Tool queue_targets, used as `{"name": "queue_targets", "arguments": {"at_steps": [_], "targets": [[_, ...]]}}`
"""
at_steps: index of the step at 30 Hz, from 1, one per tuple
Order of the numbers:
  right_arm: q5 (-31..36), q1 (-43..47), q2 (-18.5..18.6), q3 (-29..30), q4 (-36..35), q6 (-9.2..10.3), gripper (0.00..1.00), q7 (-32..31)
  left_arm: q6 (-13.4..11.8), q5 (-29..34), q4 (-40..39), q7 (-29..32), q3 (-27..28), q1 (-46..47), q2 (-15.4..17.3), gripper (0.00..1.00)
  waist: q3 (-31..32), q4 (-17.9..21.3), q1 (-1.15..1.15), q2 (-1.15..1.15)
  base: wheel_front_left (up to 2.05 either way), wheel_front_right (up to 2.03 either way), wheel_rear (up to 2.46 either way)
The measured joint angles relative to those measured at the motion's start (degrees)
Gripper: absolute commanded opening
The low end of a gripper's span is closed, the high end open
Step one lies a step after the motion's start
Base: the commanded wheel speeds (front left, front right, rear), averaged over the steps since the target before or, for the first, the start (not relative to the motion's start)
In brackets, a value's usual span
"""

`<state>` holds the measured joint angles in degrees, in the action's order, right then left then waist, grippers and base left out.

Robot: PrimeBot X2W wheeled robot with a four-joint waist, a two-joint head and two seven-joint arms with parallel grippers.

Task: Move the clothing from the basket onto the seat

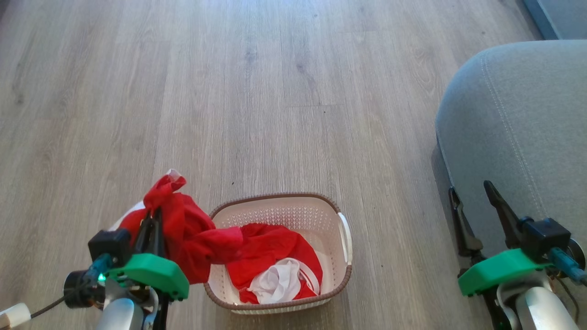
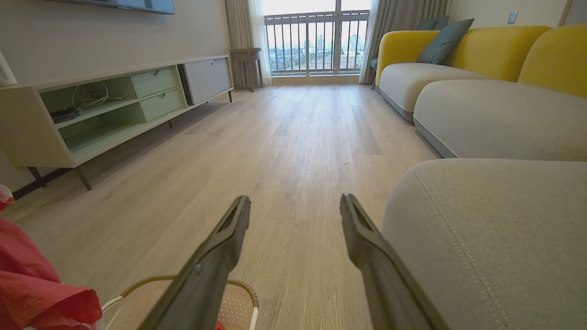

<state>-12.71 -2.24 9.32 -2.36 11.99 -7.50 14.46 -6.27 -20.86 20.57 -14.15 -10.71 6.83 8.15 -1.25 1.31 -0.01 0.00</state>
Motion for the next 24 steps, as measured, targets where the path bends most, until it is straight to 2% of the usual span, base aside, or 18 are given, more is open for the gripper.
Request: {"name": "queue_targets", "arguments": {"at_steps": [24], "targets": [[0.1, 0.0, 0.0, -0.1, 0.1, 0.0, 1.0, 0.0, -1.0, -0.4, -2.3, 0.8, -0.4, 0.0, 1.1, 0.0, 0.6, 0.4, 0.01, 0.0, 0.0, 0.0, 0.0]]}}
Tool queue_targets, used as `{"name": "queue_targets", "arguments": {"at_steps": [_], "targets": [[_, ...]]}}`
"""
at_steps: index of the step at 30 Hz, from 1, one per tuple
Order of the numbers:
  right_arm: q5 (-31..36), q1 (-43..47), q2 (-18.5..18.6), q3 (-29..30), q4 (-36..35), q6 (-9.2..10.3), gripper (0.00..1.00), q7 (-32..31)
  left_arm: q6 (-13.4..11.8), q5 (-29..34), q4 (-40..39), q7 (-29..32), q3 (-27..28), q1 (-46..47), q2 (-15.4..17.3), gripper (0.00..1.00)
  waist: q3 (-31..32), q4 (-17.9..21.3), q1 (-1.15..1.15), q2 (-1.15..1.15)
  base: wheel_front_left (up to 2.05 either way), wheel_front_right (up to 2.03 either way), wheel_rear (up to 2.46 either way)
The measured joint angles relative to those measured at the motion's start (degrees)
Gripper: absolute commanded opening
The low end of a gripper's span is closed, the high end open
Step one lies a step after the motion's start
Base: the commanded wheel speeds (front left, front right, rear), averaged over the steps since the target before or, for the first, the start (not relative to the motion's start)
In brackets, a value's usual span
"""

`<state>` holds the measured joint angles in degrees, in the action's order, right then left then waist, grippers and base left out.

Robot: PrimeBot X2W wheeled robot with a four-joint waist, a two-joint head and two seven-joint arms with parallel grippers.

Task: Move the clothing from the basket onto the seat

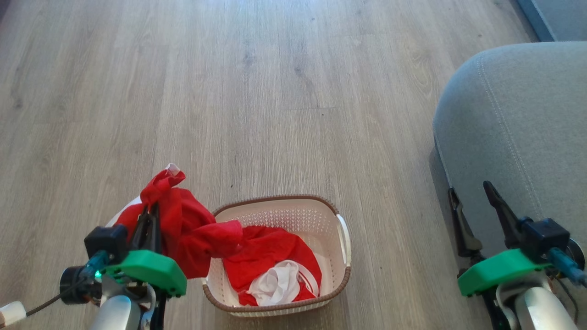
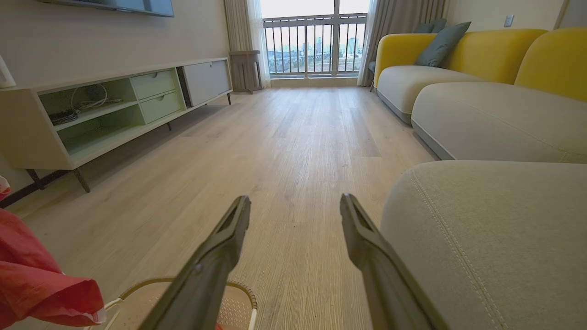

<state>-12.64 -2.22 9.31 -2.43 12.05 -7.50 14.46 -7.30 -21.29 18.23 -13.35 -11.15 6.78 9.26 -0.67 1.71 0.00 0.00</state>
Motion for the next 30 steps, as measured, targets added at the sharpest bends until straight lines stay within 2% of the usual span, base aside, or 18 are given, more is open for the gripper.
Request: {"name": "queue_targets", "arguments": {"at_steps": [5, 12, 19, 26, 30], "targets": [[0.3, 0.0, 0.3, -4.8, -0.4, 0.0, 1.0, 0.0, 0.0, 0.0, -0.8, 0.2, -0.6, 0.0, 0.0, 0.0, 0.1, 0.1, 0.0, 0.0, 0.0, 0.0, 0.0], [-3.2, -4.7, 1.0, -22.0, 0.4, 0.0, 1.0, 0.0, 1.3, 0.3, -4.6, 1.7, -5.4, 0.5, -0.9, 0.0, 0.4, -0.1, 0.0, 0.0, 0.0, 0.0, 0.0], [-7.3, -12.9, 1.5, -33.0, 2.1, 0.0, 1.0, 0.0, 3.8, 0.7, -8.9, 4.3, -11.7, 3.1, -3.8, 0.0, 0.9, -1.4, 0.0, 0.0, 0.0, 0.0, 0.0], [-10.5, -15.9, 1.7, -38.4, 3.7, 0.0, 1.0, 0.0, 5.7, 0.7, -11.7, 6.3, -17.2, 4.4, -4.7, 0.0, 1.2, -2.5, 0.0, 0.0, 0.0, 0.0, 0.0], [-12.0, -16.7, 1.7, -38.9, 4.6, 0.0, 1.0, 0.0, 6.6, 0.7, -13.8, 7.3, -21.0, 4.9, -5.3, 0.0, 1.3, -3.1, 0.0, 0.0, 0.0, 0.0, 0.0]]}}
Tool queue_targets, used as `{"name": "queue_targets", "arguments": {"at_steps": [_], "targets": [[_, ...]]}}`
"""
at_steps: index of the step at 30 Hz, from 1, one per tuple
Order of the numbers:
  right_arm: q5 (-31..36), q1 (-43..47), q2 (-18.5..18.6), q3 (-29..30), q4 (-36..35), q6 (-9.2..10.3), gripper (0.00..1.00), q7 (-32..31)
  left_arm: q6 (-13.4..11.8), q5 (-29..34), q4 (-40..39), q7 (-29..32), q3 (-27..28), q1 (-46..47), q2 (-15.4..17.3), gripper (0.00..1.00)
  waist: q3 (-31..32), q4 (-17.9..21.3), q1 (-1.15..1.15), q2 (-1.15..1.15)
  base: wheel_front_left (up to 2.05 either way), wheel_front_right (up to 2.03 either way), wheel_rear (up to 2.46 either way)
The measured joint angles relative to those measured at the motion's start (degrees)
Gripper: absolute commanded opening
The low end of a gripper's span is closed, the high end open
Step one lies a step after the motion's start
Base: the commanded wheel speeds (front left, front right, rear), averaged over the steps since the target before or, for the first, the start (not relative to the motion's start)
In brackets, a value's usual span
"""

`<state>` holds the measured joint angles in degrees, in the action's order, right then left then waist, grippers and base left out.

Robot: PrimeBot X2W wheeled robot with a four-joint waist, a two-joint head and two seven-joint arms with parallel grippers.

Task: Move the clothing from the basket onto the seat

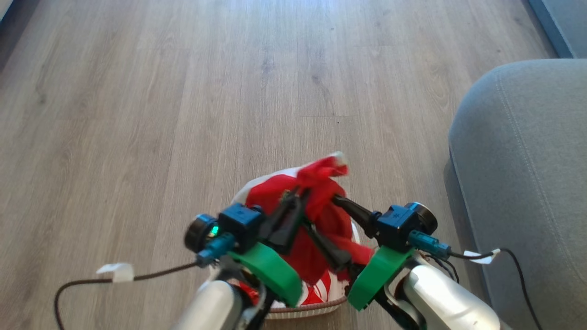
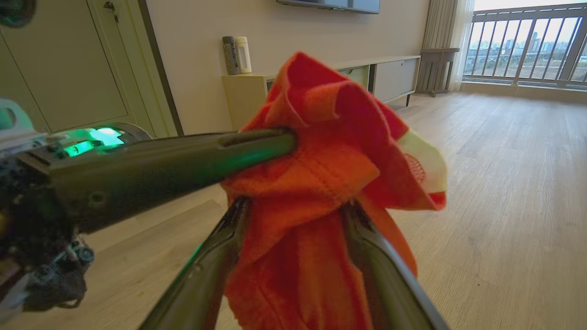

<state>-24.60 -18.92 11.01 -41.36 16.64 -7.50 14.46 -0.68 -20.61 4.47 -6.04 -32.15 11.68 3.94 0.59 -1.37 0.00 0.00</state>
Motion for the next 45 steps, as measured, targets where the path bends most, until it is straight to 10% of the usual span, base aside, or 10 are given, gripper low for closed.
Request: {"name": "queue_targets", "arguments": {"at_steps": [6, 8, 9, 14, 16, 18, 45], "targets": [[-2.1, -0.5, 0.1, -0.1, 2.0, 0.0, 1.0, 0.0, 0.0, -1.7, -3.1, 1.0, -4.0, 0.0, -0.1, 0.0, -0.2, -0.5, 0.0, 0.0, 0.0, 0.0, 0.0], [-3.9, -0.5, 0.1, -0.4, 2.3, 0.0, 0.13, 0.0, 0.0, -2.3, -3.7, 1.3, -4.9, 0.1, -0.2, 0.0, -0.3, -0.6, 0.0, 0.0, 0.0, 0.0, 0.0], [-5.0, -0.5, 0.2, -0.7, 2.3, 0.0, 0.0, 0.0, -0.1, -2.6, -3.8, 1.3, -5.1, 0.1, -0.2, 0.0, -0.3, -0.5, 0.0, 0.0, 0.0, 0.0, 0.0], [-8.3, -0.5, 0.8, -1.5, 2.0, 0.0, 0.0, 0.0, -0.8, -3.1, -3.9, 1.4, -5.2, 0.2, -0.2, 0.08, -0.6, 0.0, 0.0, 0.0, 0.0, 0.0, 0.0], [-8.8, -0.5, 1.5, -1.2, 1.5, 0.0, 0.0, 0.0, -1.1, -3.2, -3.7, 1.1, -5.0, 0.2, -0.2, 0.4, -0.7, 0.4, 0.0, 0.0, 0.0, 0.0, 0.0], [-8.8, -0.5, 2.0, -0.6, 1.2, 0.0, 0.0, 0.0, -1.3, -3.2, -2.9, 0.3, -4.8, 0.3, -0.1, 1.0, -0.8, 1.0, 0.0, 0.0, 0.0, 0.0, 0.0], [-4.5, 4.9, 9.4, 20.9, -6.6, 0.0, 0.0, 0.0, 0.4, -5.1, 9.7, -8.2, -10.5, 4.6, -0.7, 1.0, -5.3, 21.1, 0.0, 0.0, 0.0, 0.0, 0.0]]}}
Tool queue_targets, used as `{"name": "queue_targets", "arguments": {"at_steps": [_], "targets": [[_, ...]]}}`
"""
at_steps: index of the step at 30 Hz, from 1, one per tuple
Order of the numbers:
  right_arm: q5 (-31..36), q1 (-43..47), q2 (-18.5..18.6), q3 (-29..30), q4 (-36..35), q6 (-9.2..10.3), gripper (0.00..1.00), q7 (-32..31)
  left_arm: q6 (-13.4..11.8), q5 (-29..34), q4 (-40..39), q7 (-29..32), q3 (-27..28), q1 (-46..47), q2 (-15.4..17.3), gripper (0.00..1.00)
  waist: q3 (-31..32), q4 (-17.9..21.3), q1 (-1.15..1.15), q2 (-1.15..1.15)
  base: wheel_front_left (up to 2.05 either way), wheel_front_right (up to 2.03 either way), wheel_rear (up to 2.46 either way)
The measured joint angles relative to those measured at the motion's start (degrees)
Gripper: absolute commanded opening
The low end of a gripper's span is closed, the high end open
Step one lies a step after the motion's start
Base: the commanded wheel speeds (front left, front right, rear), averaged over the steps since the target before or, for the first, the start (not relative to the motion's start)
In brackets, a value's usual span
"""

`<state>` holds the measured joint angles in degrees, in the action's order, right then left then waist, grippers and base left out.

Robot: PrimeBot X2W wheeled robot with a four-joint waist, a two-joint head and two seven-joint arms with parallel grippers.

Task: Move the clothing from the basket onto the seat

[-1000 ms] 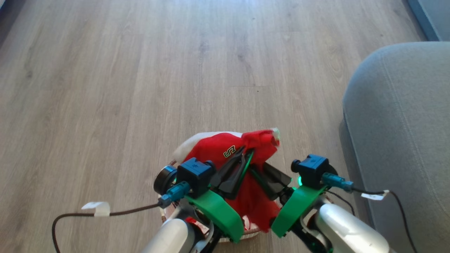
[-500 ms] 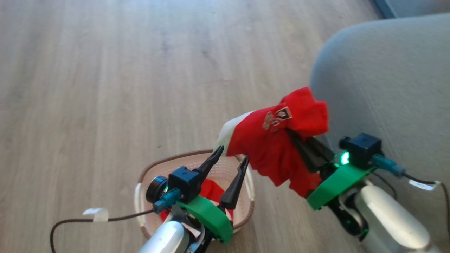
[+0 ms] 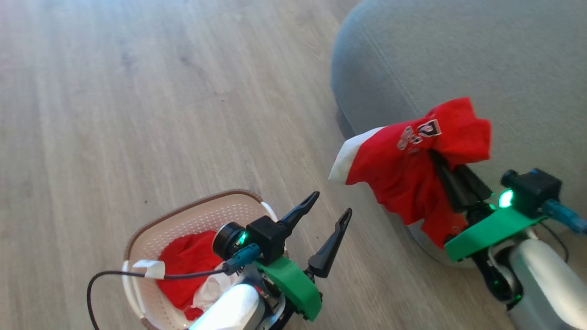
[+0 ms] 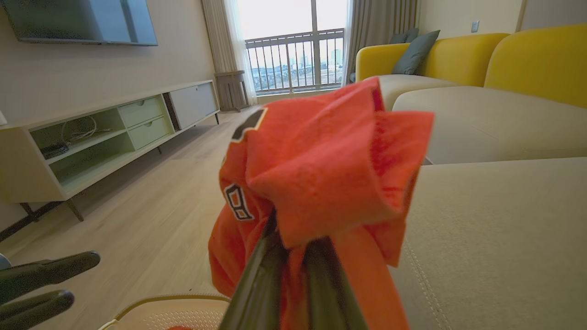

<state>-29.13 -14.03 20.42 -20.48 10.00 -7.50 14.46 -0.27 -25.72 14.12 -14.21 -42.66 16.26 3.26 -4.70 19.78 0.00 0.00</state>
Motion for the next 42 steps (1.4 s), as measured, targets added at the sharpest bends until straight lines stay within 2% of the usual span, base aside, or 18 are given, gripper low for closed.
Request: {"name": "queue_targets", "arguments": {"at_steps": [7, 16, 19, 26, 30, 33, 35, 37, 42], "targets": [[0.5, 0.8, 0.4, 3.0, -1.7, 0.0, 0.0, 0.0, -1.0, 0.0, -0.4, 0.0, -0.5, 0.4, 0.0, 1.0, -1.8, 2.5, 0.0, 0.0, 0.0, 0.0, 0.0], [0.9, -0.8, -0.3, 6.4, -4.0, 0.0, 0.0, 0.0, -0.9, 1.9, -0.2, -0.1, -0.8, 5.9, 0.0, 1.0, -8.0, 2.2, 0.0, 0.0, 0.0, 0.0, 0.0], [-0.5, -4.8, -1.4, 8.5, -5.1, 0.0, 0.0, 0.0, -0.3, 3.8, 0.3, -0.1, -0.8, 10.7, 0.1, 1.0, -12.0, 1.8, 0.0, 0.0, 0.0, 0.0, 0.0], [-4.0, -20.8, -3.1, 15.9, -4.6, 0.0, 0.0, 0.0, 1.7, 8.2, -0.6, 2.3, -0.7, 25.4, 0.9, 1.0, -23.0, 1.1, 0.02, 0.0, 0.0, 0.0, 0.0], [-6.3, -31.0, -1.6, 17.6, 2.3, 0.0, 0.0, 0.0, 2.6, 9.8, -1.5, 4.3, -0.7, 30.2, 1.9, 1.0, -29.4, 0.7, 0.03, 0.0, 0.0, 0.0, 0.0], [-8.3, -39.9, 1.6, 19.2, 10.7, 0.0, 0.0, 0.0, 3.1, 10.3, -1.6, 5.2, -0.6, 32.4, 2.7, 1.0, -33.6, 0.4, 0.03, 0.0, 0.0, 0.0, 0.0], [-9.3, -46.0, 4.6, 22.4, 16.8, 0.0, 0.0, -0.1, 3.1, 10.6, -1.5, 5.6, -0.5, 33.5, 2.9, 1.0, -36.0, 0.1, 0.03, 0.0, 0.0, 0.0, 0.0], [-11.8, -52.3, 7.1, 28.3, 22.7, 0.0, 0.0, -0.1, 3.2, 10.7, -1.4, 5.6, -0.4, 34.4, 3.2, 1.0, -38.1, -0.6, 0.02, 0.01, 0.0, 0.0, 0.0], [-6.9, -62.2, 13.8, 34.8, 33.7, 0.0, 0.0, -0.1, 3.1, 10.6, -1.1, 5.0, 0.3, 35.4, 3.4, 1.0, -41.0, -3.9, 0.0, 0.0, 0.0, 0.0, 0.0]]}}
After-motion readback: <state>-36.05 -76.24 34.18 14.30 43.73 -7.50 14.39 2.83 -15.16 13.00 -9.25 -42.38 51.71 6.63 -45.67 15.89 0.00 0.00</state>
